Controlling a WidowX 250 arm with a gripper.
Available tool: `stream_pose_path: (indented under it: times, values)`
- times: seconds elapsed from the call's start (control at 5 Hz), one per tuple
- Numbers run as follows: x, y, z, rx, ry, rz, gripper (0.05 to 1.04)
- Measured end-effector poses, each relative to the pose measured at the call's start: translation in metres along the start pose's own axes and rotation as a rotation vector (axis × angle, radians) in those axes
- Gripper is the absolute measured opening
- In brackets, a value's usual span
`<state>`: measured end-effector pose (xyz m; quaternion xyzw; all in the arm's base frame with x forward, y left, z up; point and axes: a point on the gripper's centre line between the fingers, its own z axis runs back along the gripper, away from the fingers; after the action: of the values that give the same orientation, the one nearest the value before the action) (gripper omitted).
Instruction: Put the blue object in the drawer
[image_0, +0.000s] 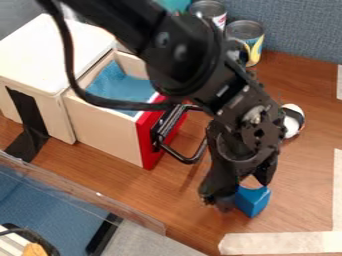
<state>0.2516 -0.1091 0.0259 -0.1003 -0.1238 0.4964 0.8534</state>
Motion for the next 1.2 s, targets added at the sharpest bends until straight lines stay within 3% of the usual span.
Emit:
stream_pose_path:
  times: [0.4,0.6,1.2]
  values:
    - [-0.004,0.006,0.003,0.024,0.007,0.009,0.337]
    - [-0.006,0.005,0.018,0.016,0.025,-0.008,0.225]
    - [0.013,-0.009,0.079,-0.061,0.057,-0.012,0.225]
